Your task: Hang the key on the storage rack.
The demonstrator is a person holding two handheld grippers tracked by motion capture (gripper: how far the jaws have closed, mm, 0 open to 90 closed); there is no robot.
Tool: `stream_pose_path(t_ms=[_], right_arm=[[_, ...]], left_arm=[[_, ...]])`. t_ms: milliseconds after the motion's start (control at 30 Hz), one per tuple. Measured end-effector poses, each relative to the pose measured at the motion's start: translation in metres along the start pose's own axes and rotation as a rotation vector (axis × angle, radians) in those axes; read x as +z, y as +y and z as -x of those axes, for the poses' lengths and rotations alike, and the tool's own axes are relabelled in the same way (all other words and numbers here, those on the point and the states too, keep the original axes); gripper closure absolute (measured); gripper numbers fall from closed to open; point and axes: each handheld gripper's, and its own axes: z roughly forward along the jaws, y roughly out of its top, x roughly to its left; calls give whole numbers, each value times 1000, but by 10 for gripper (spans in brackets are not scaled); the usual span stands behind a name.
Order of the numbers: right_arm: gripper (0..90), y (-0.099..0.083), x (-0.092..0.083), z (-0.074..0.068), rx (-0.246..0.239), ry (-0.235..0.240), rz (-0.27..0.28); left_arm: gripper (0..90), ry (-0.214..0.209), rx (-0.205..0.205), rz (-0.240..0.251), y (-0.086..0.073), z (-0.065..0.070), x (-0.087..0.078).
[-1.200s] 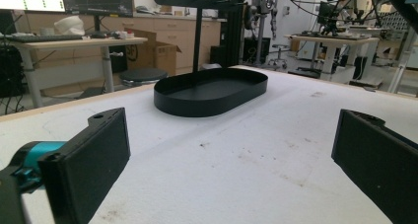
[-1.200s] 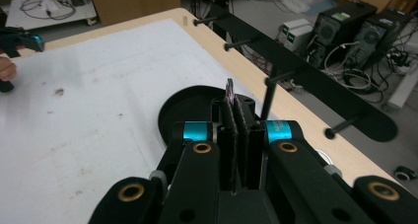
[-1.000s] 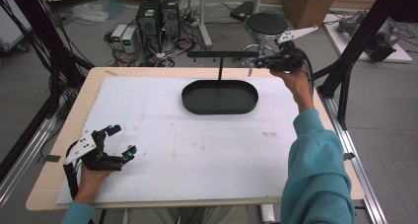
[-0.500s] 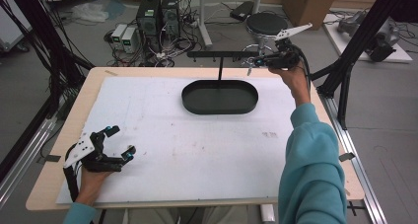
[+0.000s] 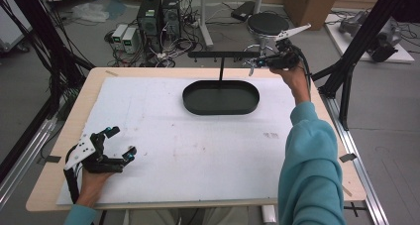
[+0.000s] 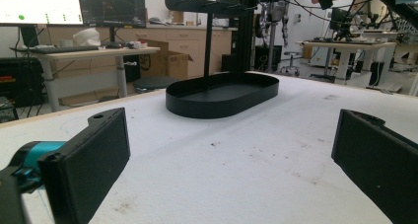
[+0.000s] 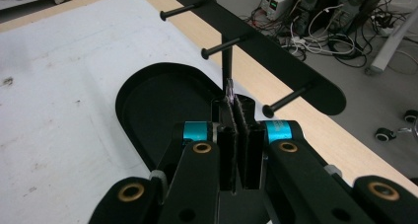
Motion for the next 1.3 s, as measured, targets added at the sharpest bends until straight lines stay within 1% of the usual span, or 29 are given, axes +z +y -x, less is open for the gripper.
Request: stream_pose_path(t_ms=[100,133,267,300,433,500,967,1300], right_arm=[[888,-1,2,2,-4,-5,-6],[889,-1,2,2,3,-3,-5],[888,-3,5,5,1,-7,-8],[889,-3,6,5,10,-7,-12],[889,-4,8,9,12,-12,-9],[888,-6,9,10,14,-13,-21],[888,-9,11,17,35,-38,1],[888,-11,13,21,28,-61,6]], left_arm=[[17,1,-1,0,0,0,0],[17,1,-1,0,0,0,0],[17,1,-1,1,0,0,0],[17,2,2,0,0,0,0],[17,3,2,1,0,0,0],[17,4,1,1,0,1,0],[17,2,2,-1,0,1,0],[17,-1,6,-2,0,1,0]])
